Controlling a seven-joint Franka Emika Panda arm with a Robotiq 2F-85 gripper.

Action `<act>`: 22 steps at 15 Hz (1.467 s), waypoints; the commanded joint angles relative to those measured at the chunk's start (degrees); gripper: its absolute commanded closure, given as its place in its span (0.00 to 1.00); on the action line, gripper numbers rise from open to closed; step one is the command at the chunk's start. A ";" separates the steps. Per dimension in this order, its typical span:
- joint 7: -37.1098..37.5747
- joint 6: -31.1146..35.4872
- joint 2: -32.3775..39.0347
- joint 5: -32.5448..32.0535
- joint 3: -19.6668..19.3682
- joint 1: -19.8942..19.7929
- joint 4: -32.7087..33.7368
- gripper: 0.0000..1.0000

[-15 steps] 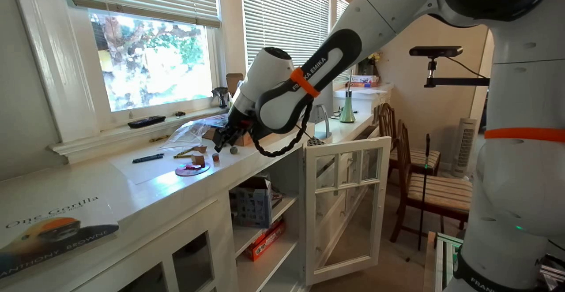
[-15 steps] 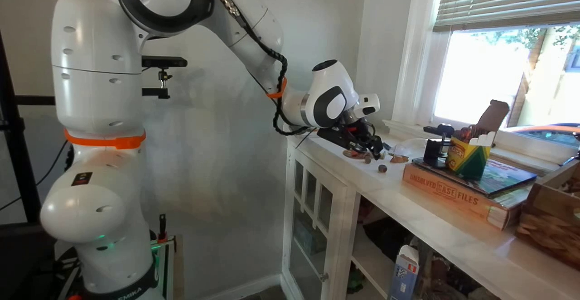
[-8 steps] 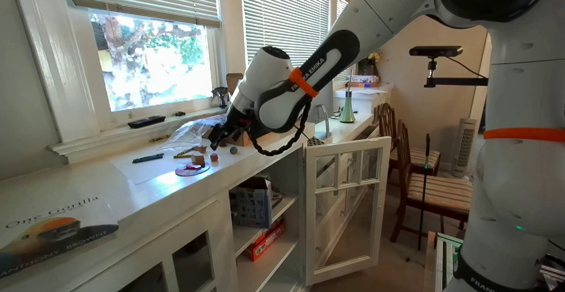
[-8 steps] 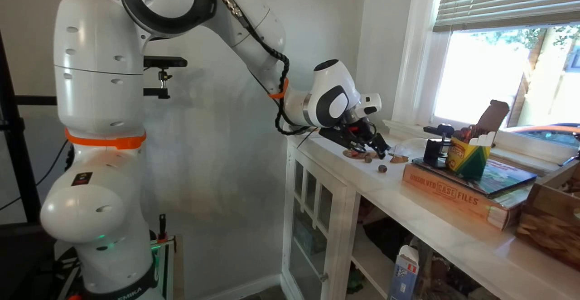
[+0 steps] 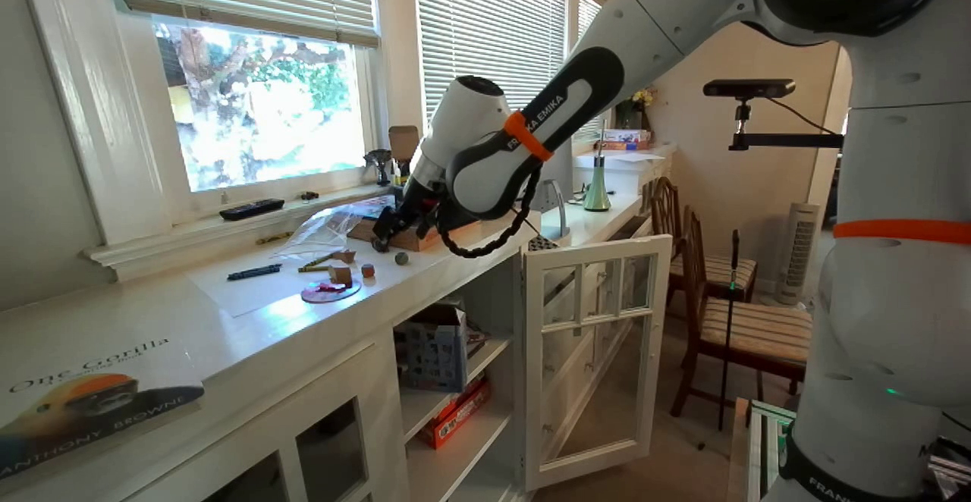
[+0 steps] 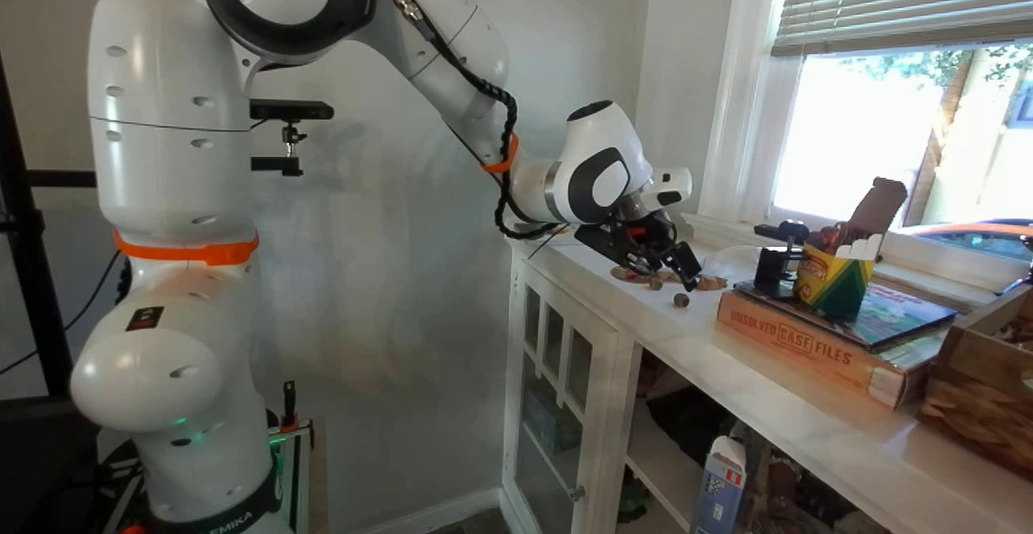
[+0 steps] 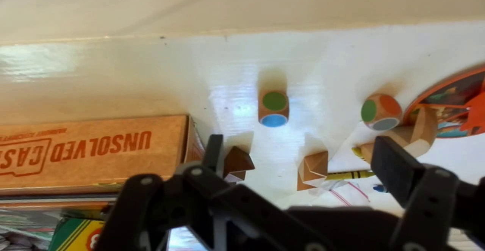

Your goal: Move the stones on the counter

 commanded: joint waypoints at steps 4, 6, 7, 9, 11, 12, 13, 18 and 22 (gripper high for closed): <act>2.15 -2.40 -0.12 -4.13 -1.05 0.23 -0.84 0.28; 3.10 -2.31 0.28 -6.72 -1.37 0.32 -0.52 0.44; 3.21 -2.13 0.60 -7.96 -1.44 0.33 -0.36 0.54; 4.89 -1.99 1.32 -11.80 -1.91 0.43 0.09 0.69; 6.38 -1.98 1.90 -14.46 -2.12 0.53 0.36 0.85; 7.16 -1.95 2.16 -15.55 -2.21 0.57 0.49 0.92; 7.73 -1.92 2.39 -16.39 -2.25 0.61 0.60 0.98; 6.79 -2.56 1.62 -14.64 -1.27 0.94 0.37 0.74; 7.72 -2.72 1.73 -16.42 -1.51 1.29 1.74 0.53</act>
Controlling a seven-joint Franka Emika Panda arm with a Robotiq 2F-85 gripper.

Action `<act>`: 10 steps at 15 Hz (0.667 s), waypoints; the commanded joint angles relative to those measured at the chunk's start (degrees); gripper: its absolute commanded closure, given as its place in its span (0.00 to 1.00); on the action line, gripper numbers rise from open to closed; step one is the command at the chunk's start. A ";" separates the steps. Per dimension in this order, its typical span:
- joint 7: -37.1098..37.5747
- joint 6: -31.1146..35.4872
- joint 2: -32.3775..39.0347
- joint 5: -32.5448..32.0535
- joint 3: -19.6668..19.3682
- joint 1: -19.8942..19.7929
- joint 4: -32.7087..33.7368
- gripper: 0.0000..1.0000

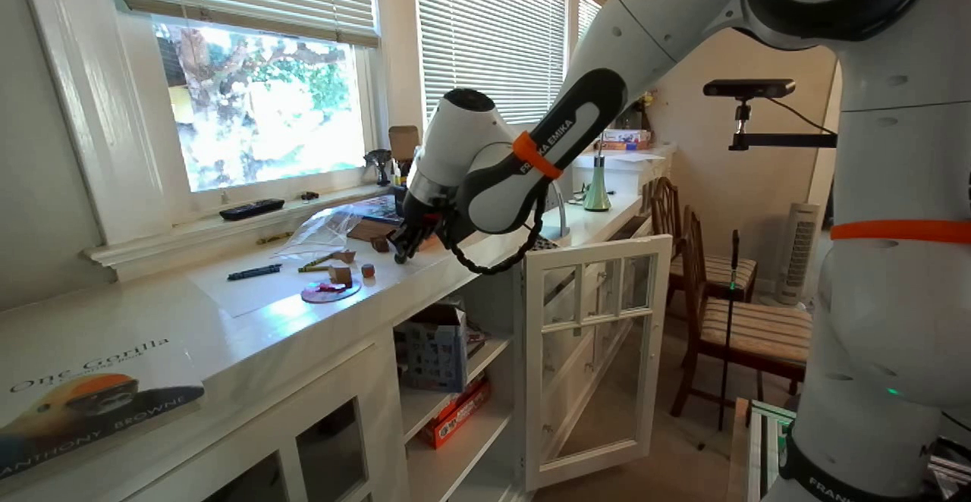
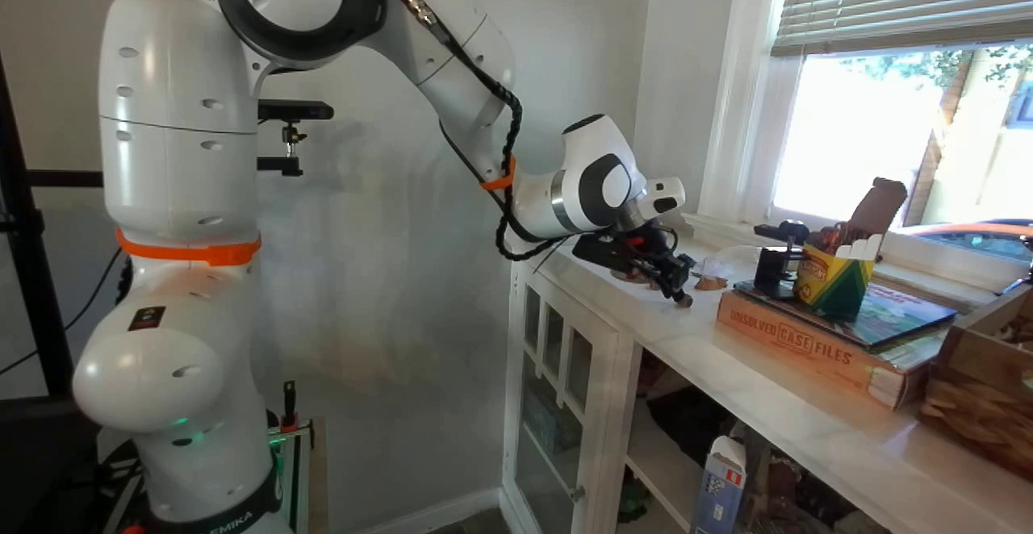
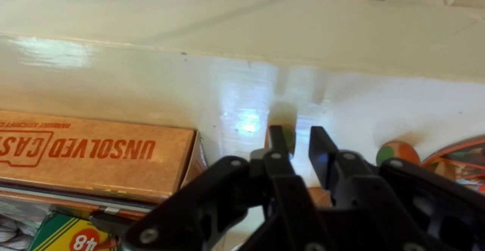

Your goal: Move the stones on the counter

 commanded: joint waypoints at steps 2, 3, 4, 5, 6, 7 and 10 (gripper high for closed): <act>2.30 -1.14 0.57 -2.50 -0.41 0.55 2.00 0.37; 2.48 -1.12 0.85 -2.87 -0.48 0.57 2.35 0.29; 2.53 -1.01 1.12 -3.24 -0.53 0.57 2.60 0.22; 2.65 -0.92 1.44 -3.54 -0.56 0.58 2.83 0.13; 2.68 -0.88 1.86 -3.83 -0.61 0.57 3.16 0.06; 2.88 -0.68 2.28 -4.38 -0.71 0.60 3.45 0.00; 3.38 -0.57 3.32 -5.83 -1.03 0.65 4.19 0.00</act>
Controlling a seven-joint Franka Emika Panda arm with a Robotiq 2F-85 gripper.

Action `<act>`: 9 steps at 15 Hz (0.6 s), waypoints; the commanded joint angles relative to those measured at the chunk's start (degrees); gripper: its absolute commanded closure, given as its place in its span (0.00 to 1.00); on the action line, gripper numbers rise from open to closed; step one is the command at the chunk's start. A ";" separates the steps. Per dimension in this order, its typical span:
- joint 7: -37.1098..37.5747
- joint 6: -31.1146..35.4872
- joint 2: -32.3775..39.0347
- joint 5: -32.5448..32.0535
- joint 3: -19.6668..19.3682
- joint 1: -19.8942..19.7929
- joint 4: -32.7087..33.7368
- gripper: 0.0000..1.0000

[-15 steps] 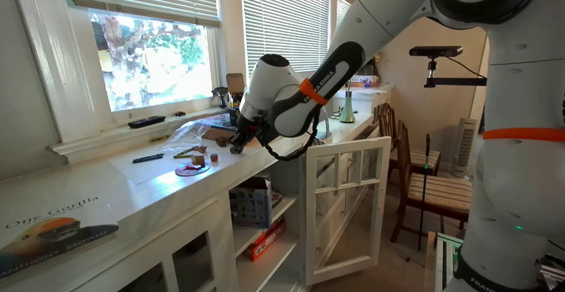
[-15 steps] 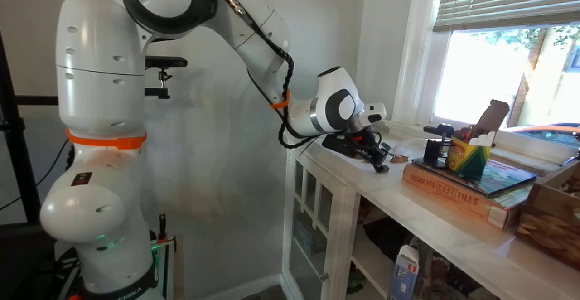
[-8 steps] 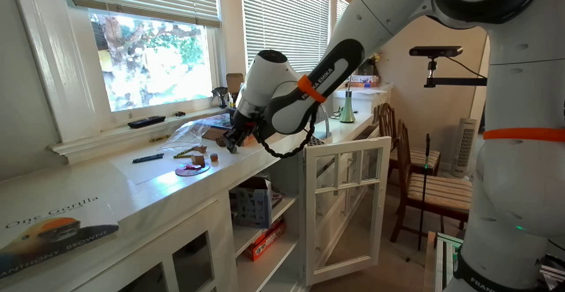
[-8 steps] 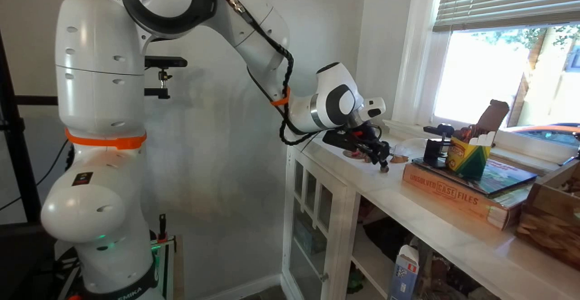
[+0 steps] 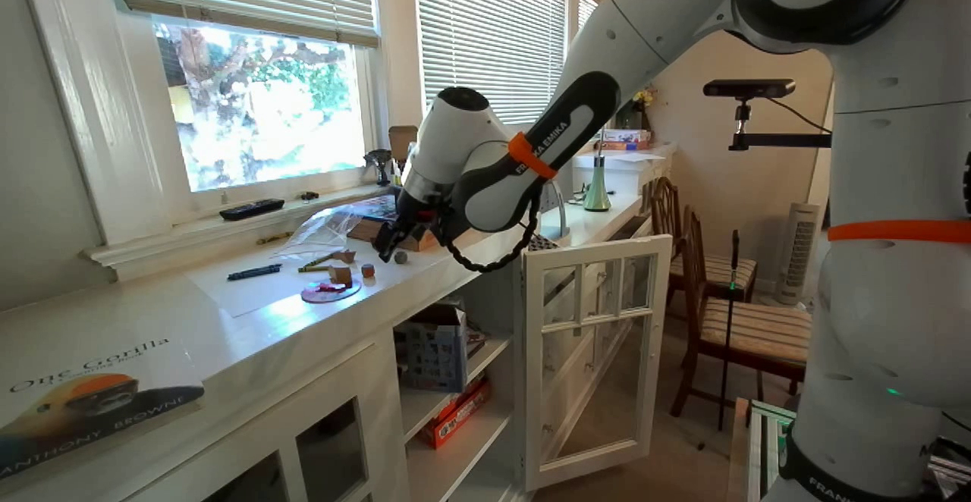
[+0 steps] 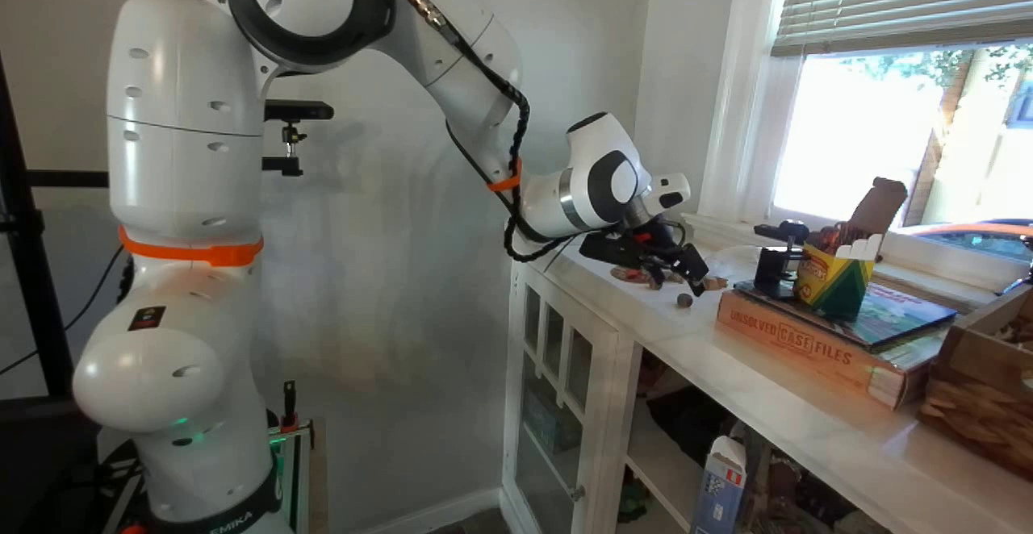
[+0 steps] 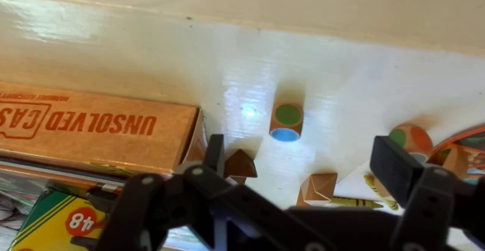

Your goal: Move the stones on the counter

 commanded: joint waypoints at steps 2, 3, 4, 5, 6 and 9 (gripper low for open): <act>3.44 -0.32 2.43 -4.17 -1.15 0.74 2.08 0.25; 3.79 -0.24 2.69 -4.67 -1.23 0.76 2.21 0.32; 4.07 -0.25 2.87 -5.06 -1.30 0.77 2.33 0.40; 4.48 -0.17 3.00 -5.45 -1.37 0.78 2.38 0.49; 4.66 -0.12 3.02 -5.49 -1.34 0.73 2.37 0.56; 4.72 -0.54 2.98 -5.12 -1.16 0.60 2.23 0.81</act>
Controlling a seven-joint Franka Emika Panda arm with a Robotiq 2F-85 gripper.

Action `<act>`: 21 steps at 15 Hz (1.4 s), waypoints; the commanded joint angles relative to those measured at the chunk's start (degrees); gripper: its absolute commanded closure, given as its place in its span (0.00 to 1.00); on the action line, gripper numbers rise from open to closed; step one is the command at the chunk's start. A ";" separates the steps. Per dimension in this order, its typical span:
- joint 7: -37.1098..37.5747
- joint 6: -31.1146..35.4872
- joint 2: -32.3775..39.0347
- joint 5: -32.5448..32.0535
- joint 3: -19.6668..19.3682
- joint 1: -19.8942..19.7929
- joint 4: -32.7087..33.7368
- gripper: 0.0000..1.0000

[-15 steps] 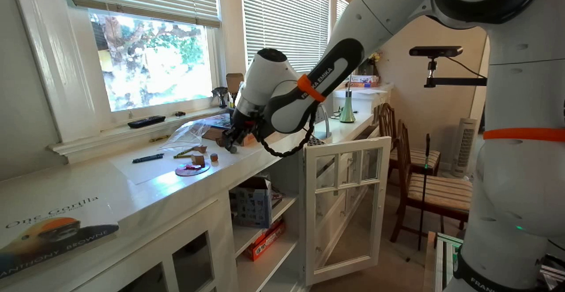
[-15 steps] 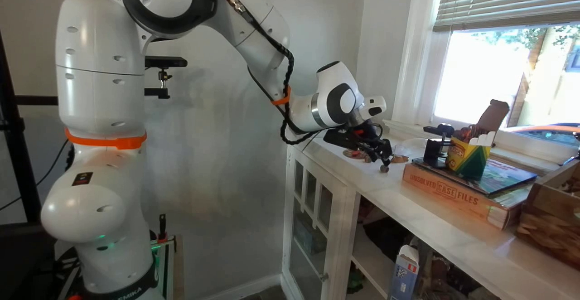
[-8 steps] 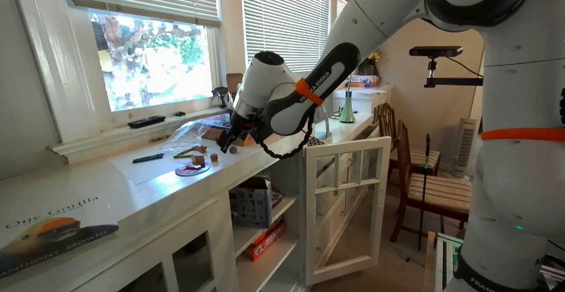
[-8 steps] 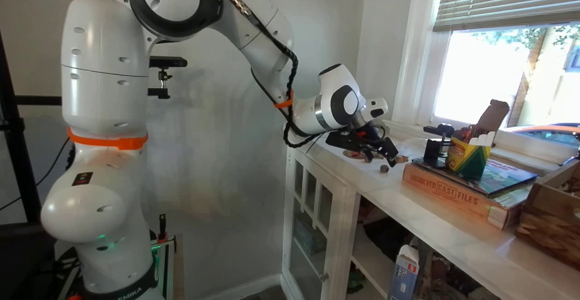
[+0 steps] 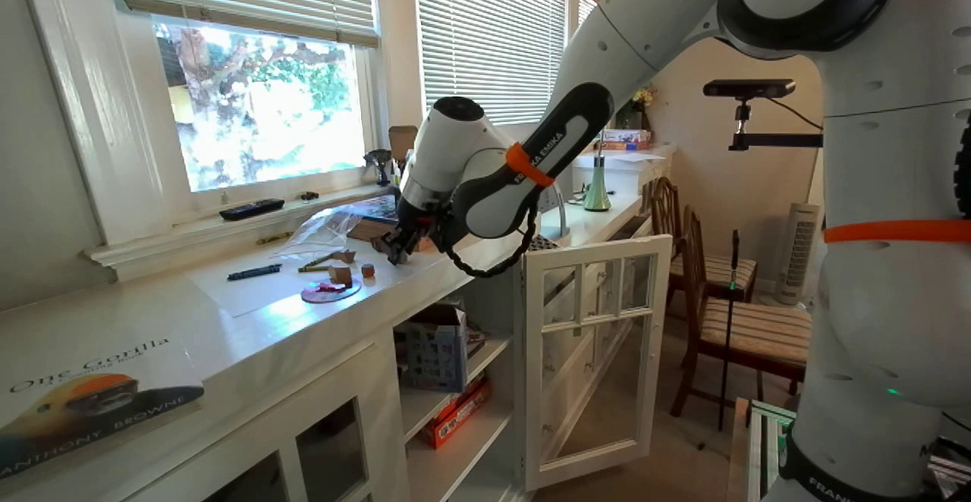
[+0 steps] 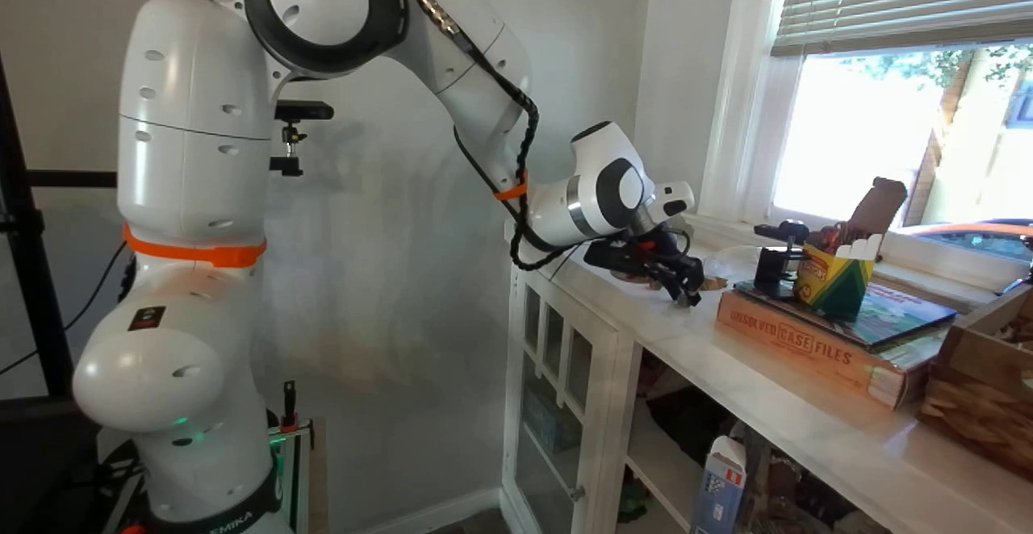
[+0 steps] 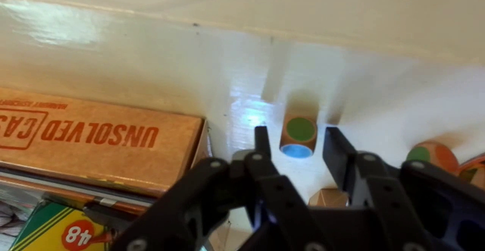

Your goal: Move the stones on the counter

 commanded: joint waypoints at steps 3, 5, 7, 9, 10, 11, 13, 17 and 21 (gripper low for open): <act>2.08 -0.58 0.42 -1.21 -0.39 0.53 0.47 0.98; 2.18 -0.15 -0.79 -1.32 -0.34 0.56 0.00 0.94; 1.54 -0.46 -2.26 -0.34 0.13 0.47 -0.57 0.94; 0.32 -0.26 -3.88 2.00 1.03 0.14 -1.21 0.94; 0.86 -0.09 -4.71 1.78 1.03 0.20 -1.16 0.94; 0.99 0.23 -5.40 1.82 1.12 0.14 -1.17 0.94; 1.75 0.26 -6.50 1.05 1.05 0.11 -0.81 0.94; 3.82 0.33 -7.50 -0.95 0.66 -0.12 0.20 0.94; 3.90 0.24 -8.79 -0.73 0.45 -0.35 -0.38 0.94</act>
